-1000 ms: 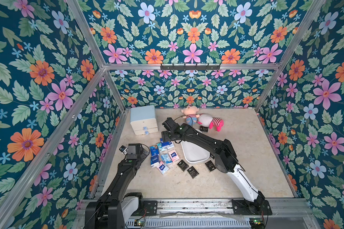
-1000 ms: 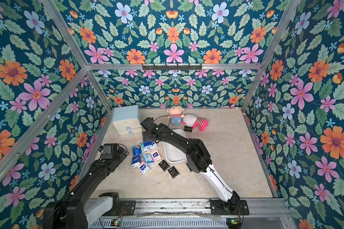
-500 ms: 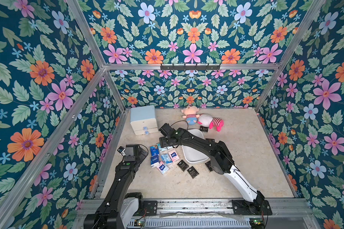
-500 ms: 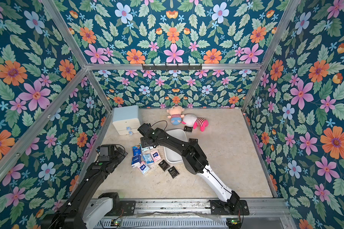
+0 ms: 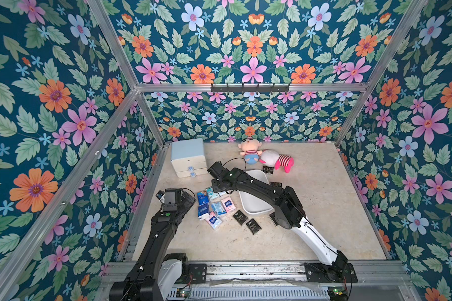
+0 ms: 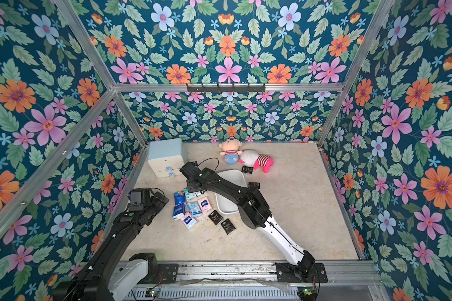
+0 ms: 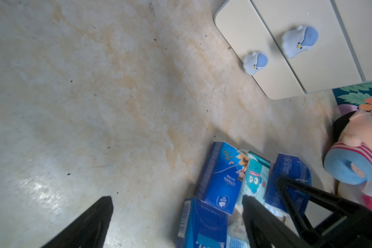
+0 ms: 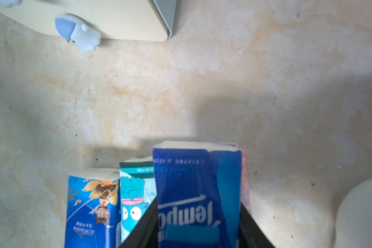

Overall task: Put the pocket tissues into the storage box
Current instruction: Pick up the pocket tissues from the center of the board, then place the pocket tissues in the storage box.

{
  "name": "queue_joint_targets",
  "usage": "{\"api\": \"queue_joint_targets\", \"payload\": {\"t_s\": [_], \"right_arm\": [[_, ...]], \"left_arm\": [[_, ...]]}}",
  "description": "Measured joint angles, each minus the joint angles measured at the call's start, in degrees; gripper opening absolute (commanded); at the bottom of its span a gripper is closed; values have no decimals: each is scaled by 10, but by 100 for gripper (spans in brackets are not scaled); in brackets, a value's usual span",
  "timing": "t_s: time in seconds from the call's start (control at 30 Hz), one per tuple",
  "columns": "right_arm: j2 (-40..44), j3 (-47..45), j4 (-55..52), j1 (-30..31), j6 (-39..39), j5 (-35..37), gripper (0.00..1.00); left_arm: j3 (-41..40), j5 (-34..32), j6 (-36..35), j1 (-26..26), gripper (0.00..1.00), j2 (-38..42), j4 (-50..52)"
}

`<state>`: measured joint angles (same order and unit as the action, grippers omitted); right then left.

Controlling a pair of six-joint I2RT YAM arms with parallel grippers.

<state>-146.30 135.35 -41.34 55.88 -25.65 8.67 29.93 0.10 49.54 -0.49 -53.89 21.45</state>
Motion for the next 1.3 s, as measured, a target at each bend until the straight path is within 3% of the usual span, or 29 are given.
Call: {"api": "queue_joint_targets", "payload": {"t_s": [0.27, 0.73, 0.97, 1.3], "right_arm": [[106, -72, 13, -12, 16, 3, 46], [329, -394, 68, -112, 67, -6, 47], [324, -451, 85, -129, 80, 22, 48], [242, -412, 104, -142, 92, 38, 51]], "left_arm": [[9, 35, -2, 0, 100, -39, -7], [64, 102, -32, -22, 100, -131, -39], [69, 111, -38, -33, 100, -135, -39], [62, 103, -50, -35, 100, -106, -36]]}}
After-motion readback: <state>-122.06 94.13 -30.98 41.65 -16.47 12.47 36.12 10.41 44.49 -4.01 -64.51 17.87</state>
